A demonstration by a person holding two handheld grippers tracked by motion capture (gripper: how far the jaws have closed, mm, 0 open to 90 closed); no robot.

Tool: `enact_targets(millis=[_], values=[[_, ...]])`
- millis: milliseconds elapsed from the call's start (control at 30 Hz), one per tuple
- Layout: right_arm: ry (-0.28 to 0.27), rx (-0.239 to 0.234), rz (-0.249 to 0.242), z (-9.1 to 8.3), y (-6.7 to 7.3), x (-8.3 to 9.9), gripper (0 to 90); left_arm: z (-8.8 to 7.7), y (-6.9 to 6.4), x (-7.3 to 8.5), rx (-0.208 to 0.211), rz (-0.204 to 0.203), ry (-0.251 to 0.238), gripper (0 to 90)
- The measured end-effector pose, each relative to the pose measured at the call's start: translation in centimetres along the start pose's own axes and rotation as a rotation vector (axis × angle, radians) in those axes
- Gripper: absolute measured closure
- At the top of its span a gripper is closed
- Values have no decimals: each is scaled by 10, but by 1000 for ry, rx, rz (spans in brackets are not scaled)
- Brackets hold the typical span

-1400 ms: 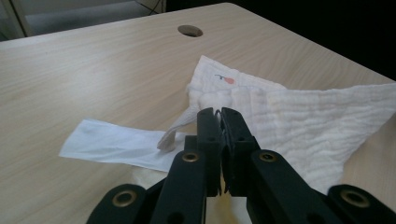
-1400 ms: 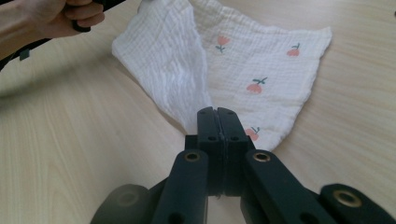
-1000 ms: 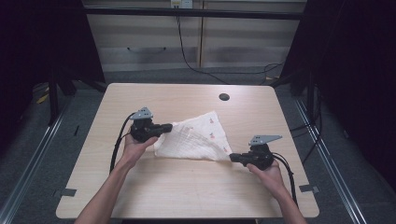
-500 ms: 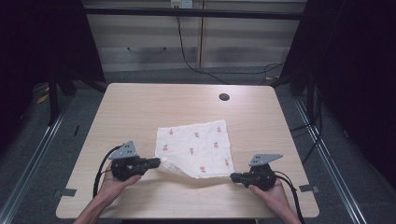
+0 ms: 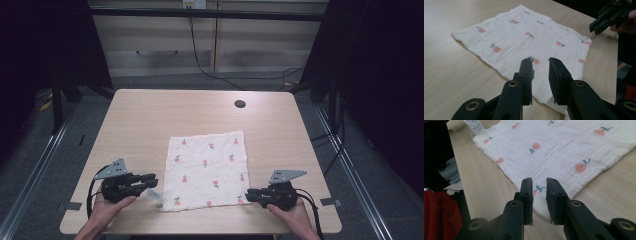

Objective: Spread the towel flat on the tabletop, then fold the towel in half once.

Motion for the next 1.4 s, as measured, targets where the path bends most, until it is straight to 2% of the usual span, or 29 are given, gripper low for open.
enact_targets(millis=[67, 167, 233, 333, 400, 467, 500, 600, 667, 767, 833, 933, 967, 1033, 1133, 1200, 1300, 1333, 1400], values=[[-5, 1, -3, 0, 0, -2, 745, 2, 2, -1, 1, -13, 1, 683], [-22, 17, -3, -1, -3, -7, 739, 1, 9, -5, -22, -44, -13, 644], [-41, 20, 1, -3, -6, -12, 734, -3, 16, -10, -40, -73, -34, 602], [-63, 41, 1, -6, -10, -18, 724, -12, 27, -17, -75, -96, -65, 579], [-76, 56, 0, -7, -13, -22, 715, -15, 32, -18, -98, -106, -60, 572], [-78, 68, -8, -6, -15, -26, 702, -12, 36, -18, -100, -109, -34, 589], [-75, 77, -11, -3, -17, -28, 685, -8, 37, -17, -111, -111, -21, 586], [-72, 73, -13, 7, -21, -36, 645, 6, 39, -19, -109, -97, 28, 554], [-75, 80, -10, 12, -24, -43, 618, 13, 40, -21, -99, -99, 29, 543], [-82, 90, -11, 16, -30, -53, 589, 24, 42, -26, -97, -92, 54, 523], [-63, 108, -27, 18, -36, -60, 567, 32, 44, -29, -100, -98, 54, 517], [-52, 130, -24, 20, -49, -71, 545, 45, 48, -31, -85, -110, 72, 560], [-50, 140, -25, 21, -54, -75, 546, 49, 50, -31, -75, -115, 74, 564], [-49, 150, -15, 25, -63, -79, 563, 58, 53, -31, -80, -112, 74, 576], [-36, 156, -8, 37, -75, -83, 598, 72, 57, -28, -63, -117, 121, 580], [-26, 157, -1, 46, -81, -84, 609, 80, 58, -27, -70, -93, 128, 597], [-39, 127, 21, 58, -85, -84, 613, 92, 60, -21, -45, -117, 160, 574], [-36, 132, 25, 62, -85, -83, 617, 95, 60, -19, -43, -107, 172, 572], [0, 143, -1, 69, -84, -81, 628, 100, 59, -14, -40, -91, 199, 576]])
Point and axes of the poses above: each handheld gripper's, and its own axes: z roughly forward along the jaws, x roughly out of its underside, y roughly to its left, the point moved 6 cm from there along z, roughly forward along the jaws, and after that the axes turned 4 degrees about z, right-handed, at the moved point
